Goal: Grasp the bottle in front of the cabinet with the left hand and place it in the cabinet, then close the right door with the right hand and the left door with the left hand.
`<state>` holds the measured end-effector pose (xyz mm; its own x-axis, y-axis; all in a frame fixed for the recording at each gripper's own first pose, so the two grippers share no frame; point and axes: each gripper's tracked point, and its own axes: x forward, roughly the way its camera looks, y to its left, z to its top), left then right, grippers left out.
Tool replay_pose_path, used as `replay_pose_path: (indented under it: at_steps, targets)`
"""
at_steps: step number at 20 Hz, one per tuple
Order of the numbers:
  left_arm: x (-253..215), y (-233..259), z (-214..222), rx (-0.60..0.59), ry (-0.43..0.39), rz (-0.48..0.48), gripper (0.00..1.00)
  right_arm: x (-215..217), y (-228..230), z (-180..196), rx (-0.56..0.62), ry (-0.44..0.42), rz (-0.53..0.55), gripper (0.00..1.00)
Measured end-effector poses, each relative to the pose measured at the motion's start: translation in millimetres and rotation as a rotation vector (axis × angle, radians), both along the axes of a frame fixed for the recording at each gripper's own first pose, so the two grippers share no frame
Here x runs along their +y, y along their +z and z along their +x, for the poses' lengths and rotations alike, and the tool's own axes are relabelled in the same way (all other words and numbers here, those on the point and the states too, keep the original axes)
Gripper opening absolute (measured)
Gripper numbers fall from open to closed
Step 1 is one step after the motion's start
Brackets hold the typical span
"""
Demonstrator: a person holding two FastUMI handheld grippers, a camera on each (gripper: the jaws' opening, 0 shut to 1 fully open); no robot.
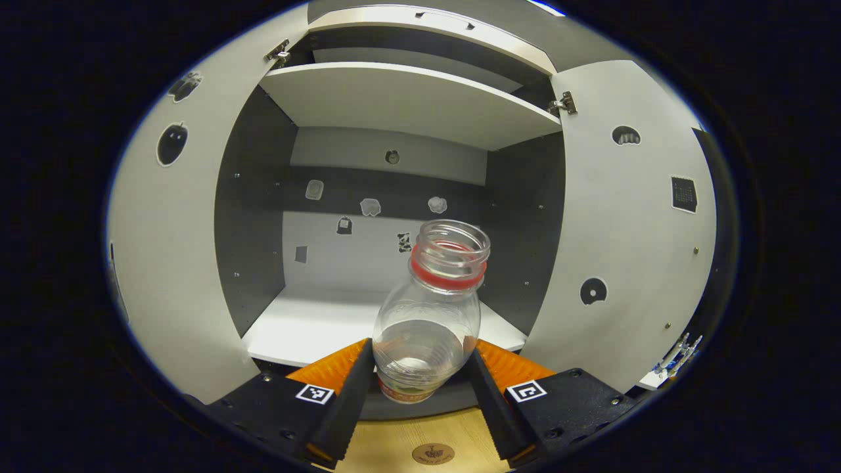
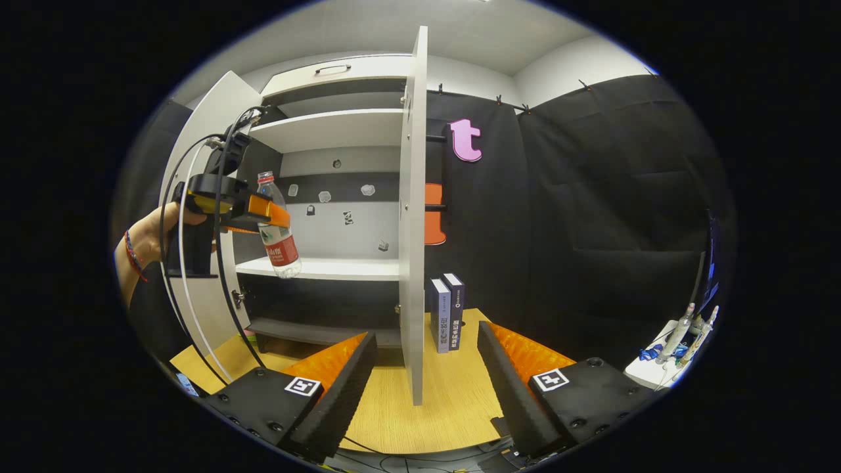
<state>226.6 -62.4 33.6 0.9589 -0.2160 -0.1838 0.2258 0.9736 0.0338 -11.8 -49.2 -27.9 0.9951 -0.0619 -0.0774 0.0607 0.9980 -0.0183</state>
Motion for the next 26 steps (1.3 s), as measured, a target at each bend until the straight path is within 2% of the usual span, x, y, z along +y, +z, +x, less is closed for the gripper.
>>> replay_pose_path:
  at_steps: [5, 10, 13, 19, 26]
  targets:
    - [-6, 9, 49, 0.009, -0.018, 0.009, 0.81, -15, 2, 0, -0.004, -0.044, -0.003, 1.00]
    - [6, -9, 94, 0.058, 0.029, 0.065, 0.81, -24, 1, 4, -0.006, -0.078, 0.017, 1.00]
    - [4, -20, 105, 0.091, 0.046, 0.054, 0.81, -32, -1, 5, 0.001, -0.101, 0.019, 1.00]
    - [-10, -25, 122, 0.090, 0.029, 0.071, 0.81, -45, -6, 12, 0.015, -0.128, 0.035, 1.00]
    - [-12, -32, 131, 0.106, 0.035, 0.070, 0.83, -51, -6, 19, 0.016, -0.135, 0.030, 1.00]
